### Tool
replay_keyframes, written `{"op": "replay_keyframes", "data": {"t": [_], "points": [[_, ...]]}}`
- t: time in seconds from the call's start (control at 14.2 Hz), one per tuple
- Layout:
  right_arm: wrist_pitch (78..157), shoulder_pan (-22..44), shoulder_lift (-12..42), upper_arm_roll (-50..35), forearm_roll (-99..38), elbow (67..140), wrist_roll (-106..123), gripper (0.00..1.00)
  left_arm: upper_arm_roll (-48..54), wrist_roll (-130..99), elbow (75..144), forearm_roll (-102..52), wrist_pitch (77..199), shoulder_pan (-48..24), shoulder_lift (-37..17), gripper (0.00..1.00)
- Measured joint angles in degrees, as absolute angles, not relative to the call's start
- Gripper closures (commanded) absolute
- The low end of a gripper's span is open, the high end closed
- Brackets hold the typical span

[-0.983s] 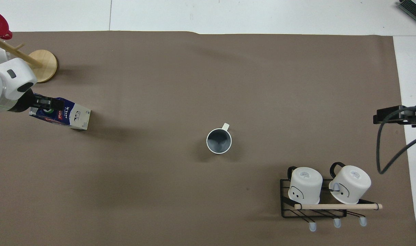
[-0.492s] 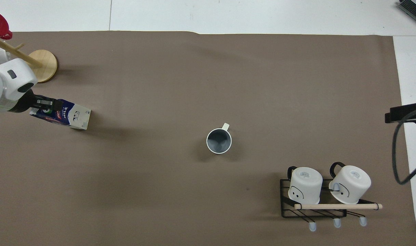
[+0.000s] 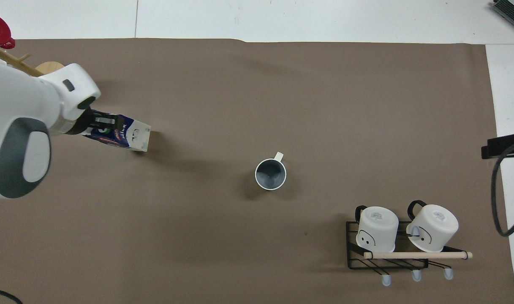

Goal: Place cup and milk on table
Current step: 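Lift the milk carton with the left gripper and carry it toward the mug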

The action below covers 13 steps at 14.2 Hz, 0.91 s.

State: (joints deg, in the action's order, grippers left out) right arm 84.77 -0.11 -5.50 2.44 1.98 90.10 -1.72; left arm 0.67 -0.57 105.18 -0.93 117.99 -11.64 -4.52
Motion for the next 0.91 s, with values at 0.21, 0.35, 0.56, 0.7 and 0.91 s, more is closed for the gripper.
{"op": "replay_keyframes", "data": {"t": [0.21,0.35,0.56,0.7,0.91], "points": [[83.17,-0.11,-5.6,2.12,1.94,88.79,-1.72,0.0,0.85,-10.11,104.52,-0.93,118.05,-19.13,-4.6,0.54],[83.17,-0.11,-5.62,2.11,1.94,88.57,-1.72,0.0,0.91,-16.77,104.24,-0.93,118.31,-23.69,-4.92,0.54],[83.08,-0.11,-5.62,2.1,1.94,88.66,-1.72,0.0,0.93,-25.21,103.87,-0.91,119.73,-29.55,-6.75,0.54],[83.06,-0.11,-5.62,2.03,1.93,88.8,-1.72,0.0,0.98,-27.63,103.74,-0.91,120.83,-31.91,-8.3,0.54],[83.06,-0.1,-5.62,1.99,1.87,88.94,-1.72,0.0,0.94,-28.48,103.65,-0.91,121.13,-33.42,-9.05,0.36]]}}
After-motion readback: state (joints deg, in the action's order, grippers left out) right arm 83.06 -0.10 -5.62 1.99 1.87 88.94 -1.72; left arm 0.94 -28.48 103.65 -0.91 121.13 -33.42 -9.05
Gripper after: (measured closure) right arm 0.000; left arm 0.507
